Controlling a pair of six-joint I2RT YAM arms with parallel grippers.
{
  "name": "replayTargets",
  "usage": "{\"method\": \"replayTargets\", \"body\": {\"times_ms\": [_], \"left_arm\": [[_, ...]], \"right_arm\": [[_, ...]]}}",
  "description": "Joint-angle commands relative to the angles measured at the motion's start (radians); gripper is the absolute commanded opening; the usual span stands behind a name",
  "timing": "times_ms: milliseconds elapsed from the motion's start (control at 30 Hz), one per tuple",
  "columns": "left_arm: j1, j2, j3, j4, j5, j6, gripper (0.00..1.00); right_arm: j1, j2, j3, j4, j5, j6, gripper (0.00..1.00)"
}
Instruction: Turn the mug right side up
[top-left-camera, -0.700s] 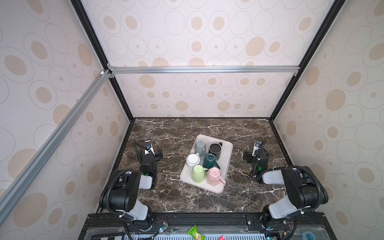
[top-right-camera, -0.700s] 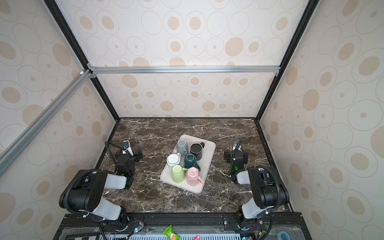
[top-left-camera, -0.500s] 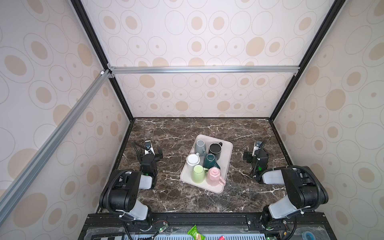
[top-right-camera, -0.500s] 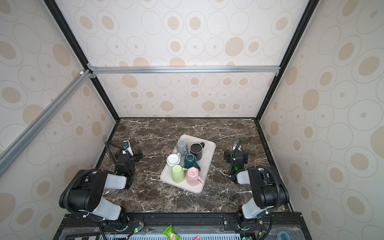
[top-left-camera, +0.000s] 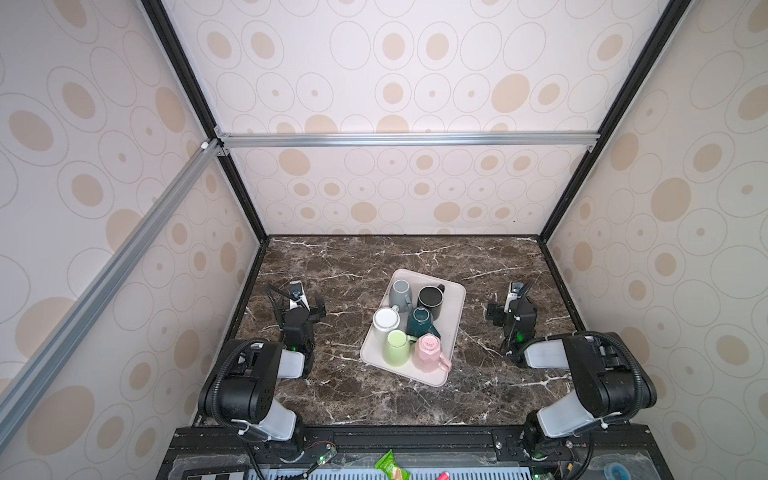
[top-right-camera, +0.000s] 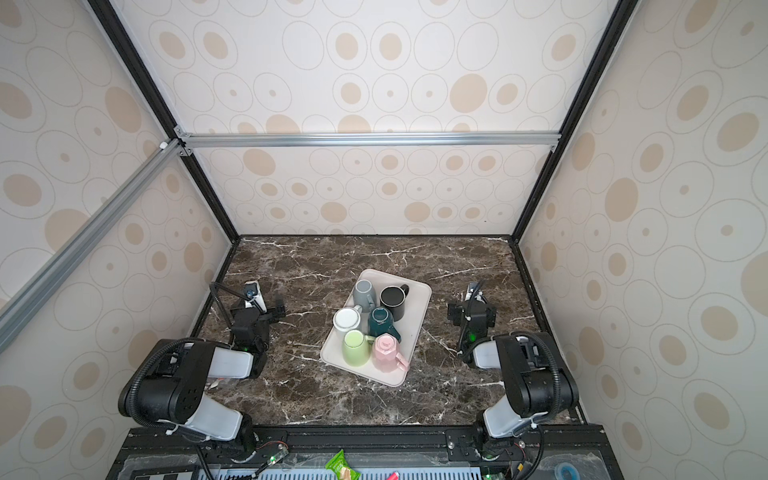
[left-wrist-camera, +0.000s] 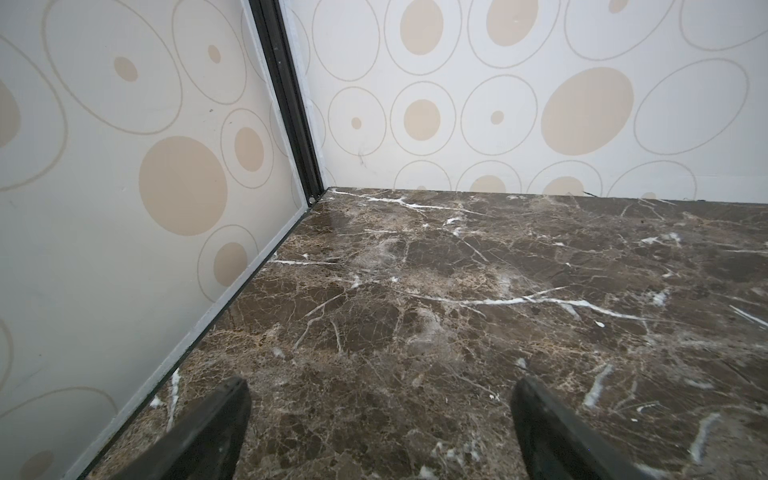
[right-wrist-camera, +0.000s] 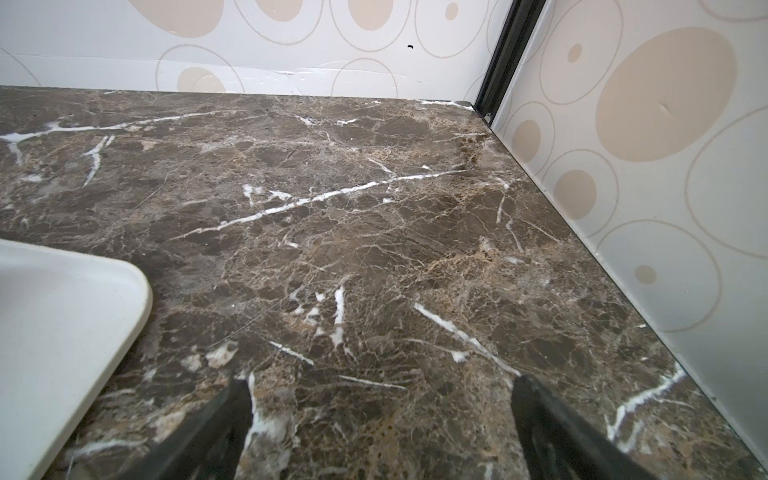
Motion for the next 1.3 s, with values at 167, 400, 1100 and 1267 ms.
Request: {"method": "replayTargets", "body": {"times_ms": [167,400,1100,1267], "left_arm": [[0.007,0.006,0.006,0.025,0.0,0.009,0.98],[0.006,0.004,0.004,0.028,-0.001,0.013,0.98],[-0.194,-0.203,0.338,-0.655,-0.137,-0.124,0.98],[-0.203,-0.265,0.395,-0.809,0.034,-0.29,0.98]], "right_arm": [[0.002,-0.01,0.004,0.017,0.0,-0.006,1.0],[-0.033,-0.011,0.021,-0.022,-0.077,0.009,1.0],[0.029,-0.351,0.487,-1.075,-0.32,0.259,1.0],[0.176,-0.346,0.57,-1.309,-0.319,0.204,1.0]]}}
